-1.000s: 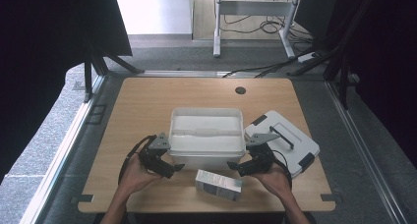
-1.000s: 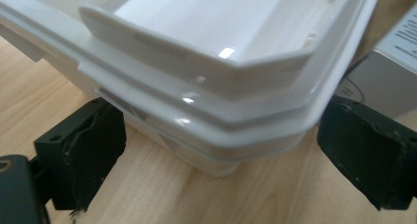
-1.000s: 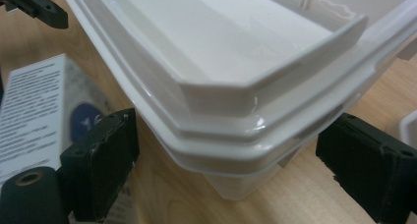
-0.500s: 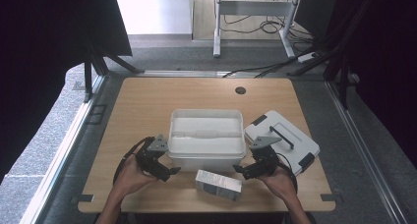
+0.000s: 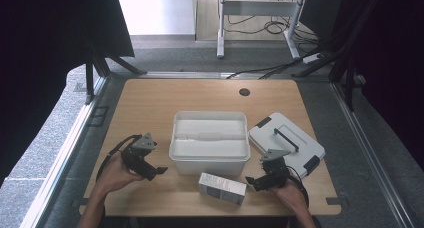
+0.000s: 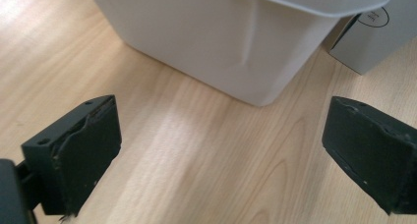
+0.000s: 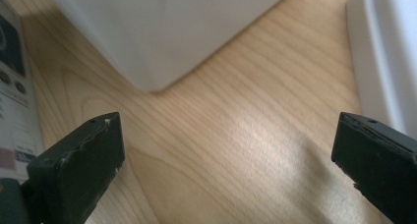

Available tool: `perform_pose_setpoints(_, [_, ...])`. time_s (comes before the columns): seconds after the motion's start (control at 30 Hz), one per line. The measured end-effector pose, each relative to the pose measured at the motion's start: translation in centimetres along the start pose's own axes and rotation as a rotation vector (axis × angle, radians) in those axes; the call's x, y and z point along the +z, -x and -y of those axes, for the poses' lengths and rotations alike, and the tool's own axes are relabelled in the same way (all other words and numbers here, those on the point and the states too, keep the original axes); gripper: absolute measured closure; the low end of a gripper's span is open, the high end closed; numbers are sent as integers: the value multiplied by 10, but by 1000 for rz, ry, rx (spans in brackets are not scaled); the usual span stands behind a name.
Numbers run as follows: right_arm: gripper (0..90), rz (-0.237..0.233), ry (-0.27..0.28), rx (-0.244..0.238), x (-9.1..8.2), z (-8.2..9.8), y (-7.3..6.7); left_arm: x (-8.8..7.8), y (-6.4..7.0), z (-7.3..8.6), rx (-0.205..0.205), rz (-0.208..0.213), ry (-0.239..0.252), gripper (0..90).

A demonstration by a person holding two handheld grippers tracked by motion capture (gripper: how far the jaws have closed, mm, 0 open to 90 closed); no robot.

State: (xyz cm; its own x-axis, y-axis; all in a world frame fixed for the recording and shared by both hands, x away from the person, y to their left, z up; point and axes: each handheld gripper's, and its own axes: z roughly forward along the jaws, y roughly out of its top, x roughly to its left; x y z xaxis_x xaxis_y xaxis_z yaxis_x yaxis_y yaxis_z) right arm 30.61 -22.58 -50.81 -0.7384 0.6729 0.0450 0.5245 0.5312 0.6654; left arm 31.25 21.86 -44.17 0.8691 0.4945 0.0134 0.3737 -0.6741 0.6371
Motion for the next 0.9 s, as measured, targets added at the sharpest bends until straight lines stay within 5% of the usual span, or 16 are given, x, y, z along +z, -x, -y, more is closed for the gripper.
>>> perform_pose_setpoints(0.27, [0,24,15,-24,5,9,1,-22,-18,-16,18,-7,-8,38])
perform_pose_setpoints(0.53, [0,30,38,-26,6,11,1,-41,-28,-50,69,-14,-29,106])
perform_pose_setpoints(0.9, [0,29,37,-27,6,11,1,-33,-25,-121,218,65,-63,267])
